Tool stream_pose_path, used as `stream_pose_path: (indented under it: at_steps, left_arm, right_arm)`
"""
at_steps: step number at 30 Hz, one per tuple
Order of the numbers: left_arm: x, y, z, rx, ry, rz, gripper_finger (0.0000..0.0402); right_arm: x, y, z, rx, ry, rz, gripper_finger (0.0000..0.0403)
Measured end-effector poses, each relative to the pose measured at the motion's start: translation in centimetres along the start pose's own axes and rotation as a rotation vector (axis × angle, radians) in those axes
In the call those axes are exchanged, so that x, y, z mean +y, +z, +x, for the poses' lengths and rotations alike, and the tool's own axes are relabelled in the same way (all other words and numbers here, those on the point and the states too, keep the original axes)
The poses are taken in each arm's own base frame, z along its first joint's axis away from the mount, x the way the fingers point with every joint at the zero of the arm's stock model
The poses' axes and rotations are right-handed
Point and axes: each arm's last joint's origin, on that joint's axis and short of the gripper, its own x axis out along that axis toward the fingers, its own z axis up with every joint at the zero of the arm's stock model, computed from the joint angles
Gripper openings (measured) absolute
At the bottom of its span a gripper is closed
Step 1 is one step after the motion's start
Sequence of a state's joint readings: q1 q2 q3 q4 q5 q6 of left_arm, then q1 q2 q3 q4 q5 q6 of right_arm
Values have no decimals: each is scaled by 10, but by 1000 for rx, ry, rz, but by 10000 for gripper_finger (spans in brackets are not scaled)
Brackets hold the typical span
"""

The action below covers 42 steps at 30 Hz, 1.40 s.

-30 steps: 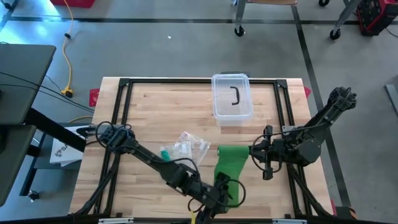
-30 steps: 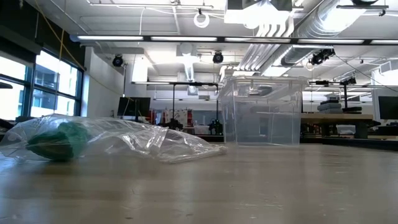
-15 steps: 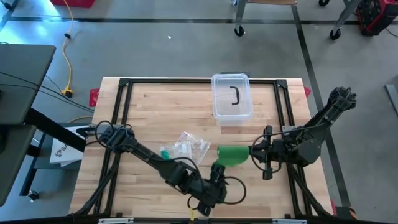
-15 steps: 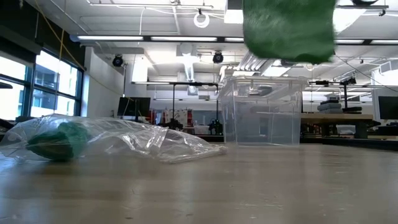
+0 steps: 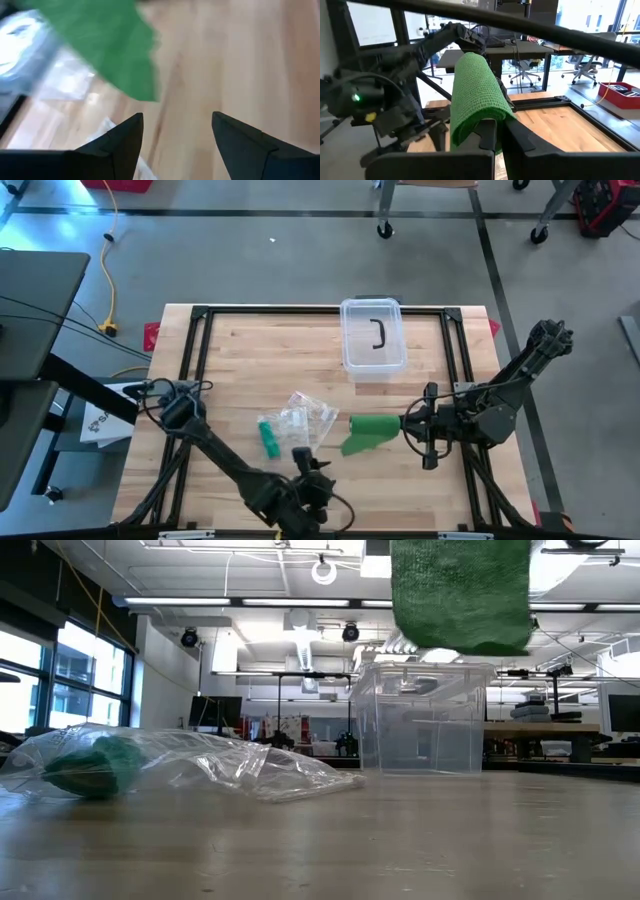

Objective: Roll bandage
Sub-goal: Roll the green bandage

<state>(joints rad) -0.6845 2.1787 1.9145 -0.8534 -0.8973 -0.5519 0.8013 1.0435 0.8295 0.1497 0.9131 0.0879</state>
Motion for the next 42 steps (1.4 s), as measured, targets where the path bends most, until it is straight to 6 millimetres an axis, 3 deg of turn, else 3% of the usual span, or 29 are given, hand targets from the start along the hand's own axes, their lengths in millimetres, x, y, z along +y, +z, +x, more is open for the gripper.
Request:
stream_pose_path:
  at_steps: [5, 9, 13, 19, 25, 32, 38, 42]
  left_arm:
    - [-13, -25, 16, -133, 102, -154, 230]
    - [-11, -28, 28, -184, 152, -235, 231]
    - [5, -18, 42, -197, 165, -273, 240]
    - [13, 3, 56, -269, -28, -185, 244]
    - [28, 14, 74, -316, -27, -203, 227]
    - [36, 19, 83, -323, -60, -221, 165]
    - [34, 15, 85, -288, -104, -179, 26]
    - [35, 1, 91, -257, -60, -156, 6]
  right_arm:
    - [0, 0, 0, 0, 0, 1, 0]
    - [0, 0, 0, 0, 0, 1, 0]
    - [0, 0, 0, -2, 1, 4, 0]
    - [0, 0, 0, 0, 3, 4, 0]
    - [0, 0, 0, 3, 5, 0, 0]
    - [0, -1, 0, 10, 7, -5, 0]
    - [2, -2, -1, 14, 14, -13, 0]
    - [6, -2, -5, 11, 38, -13, 0]
